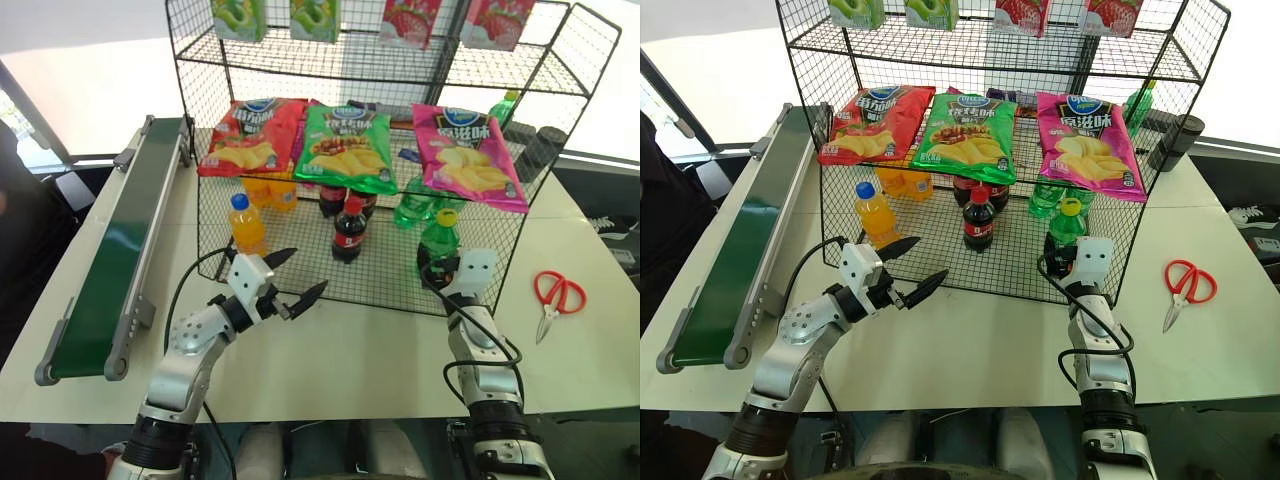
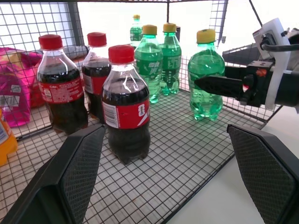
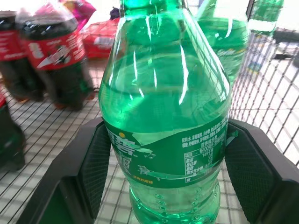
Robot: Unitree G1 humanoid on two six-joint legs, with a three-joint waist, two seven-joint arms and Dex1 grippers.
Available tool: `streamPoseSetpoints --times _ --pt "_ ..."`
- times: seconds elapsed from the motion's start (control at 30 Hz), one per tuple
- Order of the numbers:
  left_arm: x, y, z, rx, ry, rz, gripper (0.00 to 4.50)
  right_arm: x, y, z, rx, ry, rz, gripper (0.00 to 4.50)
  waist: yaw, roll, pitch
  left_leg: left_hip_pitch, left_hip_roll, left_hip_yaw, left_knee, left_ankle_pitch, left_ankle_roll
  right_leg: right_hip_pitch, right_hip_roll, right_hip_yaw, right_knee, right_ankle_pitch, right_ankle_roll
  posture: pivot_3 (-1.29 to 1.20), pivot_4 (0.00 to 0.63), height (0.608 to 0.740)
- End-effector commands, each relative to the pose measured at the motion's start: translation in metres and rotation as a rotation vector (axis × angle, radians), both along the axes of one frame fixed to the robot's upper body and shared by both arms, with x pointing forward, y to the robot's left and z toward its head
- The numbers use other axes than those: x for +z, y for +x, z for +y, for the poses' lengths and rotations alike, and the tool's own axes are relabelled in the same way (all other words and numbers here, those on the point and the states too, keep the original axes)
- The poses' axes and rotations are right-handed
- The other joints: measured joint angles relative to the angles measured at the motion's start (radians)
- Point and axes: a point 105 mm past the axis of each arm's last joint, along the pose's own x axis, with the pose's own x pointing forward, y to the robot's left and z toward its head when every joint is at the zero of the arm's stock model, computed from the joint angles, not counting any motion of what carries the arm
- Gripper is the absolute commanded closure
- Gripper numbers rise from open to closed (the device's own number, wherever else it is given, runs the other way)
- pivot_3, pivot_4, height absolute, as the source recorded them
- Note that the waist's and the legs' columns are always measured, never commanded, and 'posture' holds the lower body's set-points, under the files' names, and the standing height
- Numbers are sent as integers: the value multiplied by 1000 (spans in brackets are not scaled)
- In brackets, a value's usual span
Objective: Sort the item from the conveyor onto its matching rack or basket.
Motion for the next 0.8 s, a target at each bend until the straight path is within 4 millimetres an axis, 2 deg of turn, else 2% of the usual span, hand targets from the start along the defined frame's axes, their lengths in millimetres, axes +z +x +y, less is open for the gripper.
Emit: streamPoseSetpoints --times 0.03,0.2,0.27,0.3,0.33,0.5,0.8 --pt "12 -3 -7 -47 -10 -43 53 18 4 0 -1 13 -86 1486 -1 0 0 0 0 0 0 0 0 0 0 0 0 0 0 0 150 740" --pt "12 -4 -11 -70 -9 -37 53 15 5 2 11 28 -81 1486 -3 0 0 0 0 0 0 0 0 0 0 0 0 0 0 0 150 740" --pt "12 -4 -11 -73 -8 -35 0 14 4 2 12 32 -80 468 -4 0 0 0 0 0 0 0 0 0 0 0 0 0 0 0 150 740" --pt "12 -4 -11 -76 -8 -33 0 14 3 2 11 32 -81 104 -5 0 0 1 0 0 0 0 0 0 0 0 1 0 0 0 150 740" --pt "12 -4 -12 -78 -8 -32 0 14 3 2 11 32 -82 41 -6 0 0 1 0 0 0 0 0 0 0 0 1 0 0 0 150 740" --pt "12 -5 -14 -94 -10 -21 0 19 -5 -1 -1 15 -101 41 -16 1 0 1 0 0 0 0 0 1 0 0 1 0 0 0 150 740" --pt "12 -2 -8 -67 -27 10 0 30 -36 3 77 -104 -107 41 -15 1 0 1 1 0 -1 0 0 1 -1 0 0 0 0 0 150 740"
